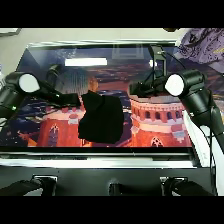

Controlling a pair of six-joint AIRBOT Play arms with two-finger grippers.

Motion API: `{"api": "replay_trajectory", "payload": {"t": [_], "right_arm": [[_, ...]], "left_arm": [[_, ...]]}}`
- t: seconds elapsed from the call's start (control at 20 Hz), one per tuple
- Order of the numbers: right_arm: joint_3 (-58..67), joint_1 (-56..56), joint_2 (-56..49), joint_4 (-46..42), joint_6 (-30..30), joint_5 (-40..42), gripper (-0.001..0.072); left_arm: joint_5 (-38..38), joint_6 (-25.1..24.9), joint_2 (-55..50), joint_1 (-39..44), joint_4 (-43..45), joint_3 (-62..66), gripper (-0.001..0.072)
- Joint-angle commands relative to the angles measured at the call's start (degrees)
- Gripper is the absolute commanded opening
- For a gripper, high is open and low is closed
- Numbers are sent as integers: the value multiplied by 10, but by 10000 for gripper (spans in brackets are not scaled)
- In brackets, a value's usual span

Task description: Fold the clothes and pants, and hang the long-sleeved shirts on hangers.

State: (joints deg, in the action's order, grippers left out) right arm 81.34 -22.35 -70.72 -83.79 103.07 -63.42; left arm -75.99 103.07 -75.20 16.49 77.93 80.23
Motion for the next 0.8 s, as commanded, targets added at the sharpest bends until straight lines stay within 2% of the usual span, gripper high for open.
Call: {"api": "replay_trajectory", "payload": {"t": [0.0,0.05,0.15,0.25,0.3,0.35,0.4,0.45,0.5,0.55,0.6,0.75], "right_arm": [[-6,-1,0,2,-68,-54,66],[-18,-1,0,4,-98,-58,104],[-47,0,-1,-10,-102,-54,101],[-86,5,-1,-28,-54,-30,119],[-113,24,-8,-13,-12,-11,227],[-143,58,-19,45,20,7,338],[-176,105,-37,171,14,36,369],[-207,144,-57,322,-41,60,394],[-230,172,-83,470,-138,71,481],[-240,183,-107,549,-205,72,481],[-240,182,-134,576,-226,73,481],[-240,166,-196,582,-260,78,487]], "left_arm": [[14,-16,2,-71,3,-1,720],[17,-16,2,-86,3,-1,720],[25,-16,1,-107,3,-1,720],[45,-8,1,-116,3,-2,720],[47,0,0,-116,3,-2,720],[53,0,-4,-116,3,-2,720],[55,0,-12,-117,3,-2,720],[56,0,-22,-118,3,-2,720],[56,0,-34,-118,3,-2,720],[56,0,-48,-118,3,-2,720],[56,0,-62,-118,2,-2,720],[56,0,-96,-118,0,-2,720]]}}
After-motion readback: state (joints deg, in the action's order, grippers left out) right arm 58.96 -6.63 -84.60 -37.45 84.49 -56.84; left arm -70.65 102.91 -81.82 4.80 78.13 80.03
